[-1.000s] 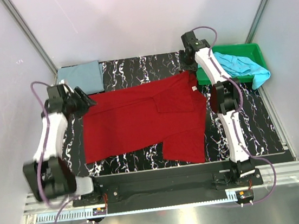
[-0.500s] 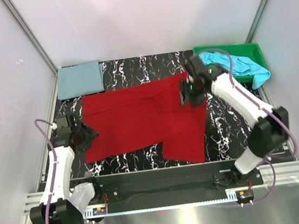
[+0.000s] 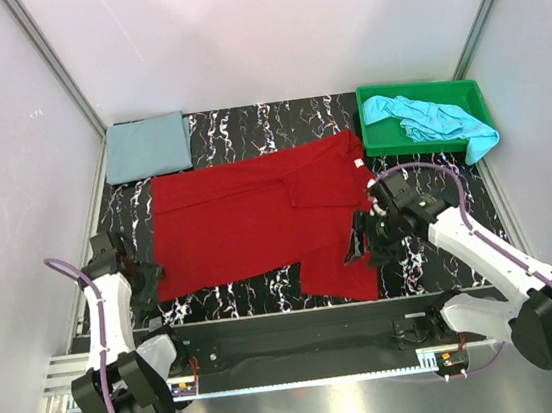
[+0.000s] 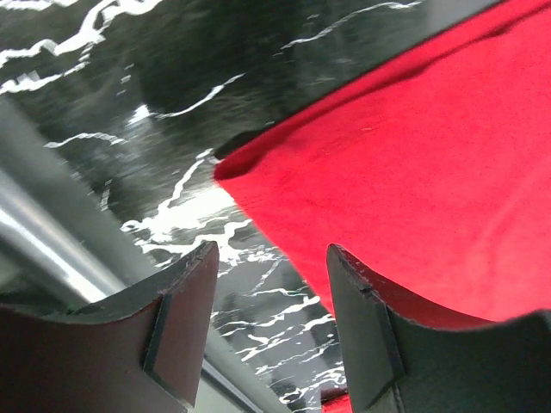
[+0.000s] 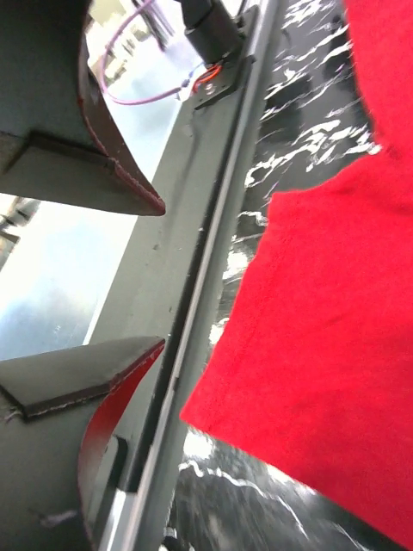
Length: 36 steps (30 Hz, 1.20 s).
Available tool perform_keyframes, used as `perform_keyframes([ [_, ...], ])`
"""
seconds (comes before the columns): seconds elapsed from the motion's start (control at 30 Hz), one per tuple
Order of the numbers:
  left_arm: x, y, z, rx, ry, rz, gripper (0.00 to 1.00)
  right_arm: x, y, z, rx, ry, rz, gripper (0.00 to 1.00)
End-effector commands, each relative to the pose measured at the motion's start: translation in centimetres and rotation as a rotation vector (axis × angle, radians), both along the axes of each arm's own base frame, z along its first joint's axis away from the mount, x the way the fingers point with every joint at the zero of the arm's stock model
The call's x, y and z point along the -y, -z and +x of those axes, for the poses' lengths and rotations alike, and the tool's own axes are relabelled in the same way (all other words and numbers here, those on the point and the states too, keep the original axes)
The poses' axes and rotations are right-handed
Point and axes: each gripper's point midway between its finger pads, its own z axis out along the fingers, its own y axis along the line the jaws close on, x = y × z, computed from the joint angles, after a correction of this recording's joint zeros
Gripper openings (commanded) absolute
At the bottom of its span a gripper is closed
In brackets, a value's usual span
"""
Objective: Fold and stack the t-shirts
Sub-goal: Fold the tshirt
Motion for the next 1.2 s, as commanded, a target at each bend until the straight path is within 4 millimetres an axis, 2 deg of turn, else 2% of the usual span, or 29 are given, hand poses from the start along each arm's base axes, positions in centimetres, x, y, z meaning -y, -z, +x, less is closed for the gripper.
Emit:
perform_keyframes([
  [0.0, -1.1, 0.1, -1.1, -0.047, -0.07, 0.05, 0.58, -1.8, 0.7, -0.8, -0.074, 0.008, 0.121, 0.66],
  [0.03, -1.4, 0.2, -1.4, -0.059, -0.079, 0.069, 0.58, -1.6, 1.7, -1.4, -0.124, 0.022, 0.126, 0.66],
  [0.13, -1.7, 0.7, -1.4, -0.063, -0.09, 0.079, 0.55, -1.5, 2.5, -1.6, -0.166, 0.045, 0.171, 0.65],
  [0.4, -1.3, 3.4, -1.6, -0.115, -0.085, 0.035, 0.52, 0.4, 2.9, -0.2, -0.179, 0.131, 0.202, 0.65],
  [0.63, -1.9, 3.8, -1.0, -0.113, -0.078, 0.052, 0.52, 1.2, 1.8, 0.7, -0.137, 0.18, 0.214, 0.68],
  [0.7, -2.0, 4.1, -0.7, -0.099, -0.085, 0.055, 0.52, 1.6, 2.0, 0.9, -0.134, 0.213, 0.201, 0.7],
  [0.83, -2.0, 5.1, -0.5, -0.098, -0.077, 0.051, 0.5, 2.3, 3.8, 0.4, -0.189, 0.268, 0.161, 0.71],
  [0.97, -2.2, 5.7, -0.5, -0.122, -0.066, 0.05, 0.43, 3.2, 5.6, 0.2, -0.234, 0.35, 0.104, 0.72],
  [1.07, -2.2, 5.8, -0.5, -0.123, -0.061, 0.05, 0.34, 3.5, 6.4, -0.2, -0.271, 0.39, 0.081, 0.72],
  [1.1, -2.3, 5.7, -0.4, -0.119, -0.06, 0.053, 0.28, 3.7, 6.6, -0.4, -0.283, 0.408, 0.07, 0.72],
  [1.17, -2.3, 5.5, -0.3, -0.104, -0.055, 0.056, 0.24, 4.6, 7.3, -0.7, -0.286, 0.443, 0.015, 0.71],
])
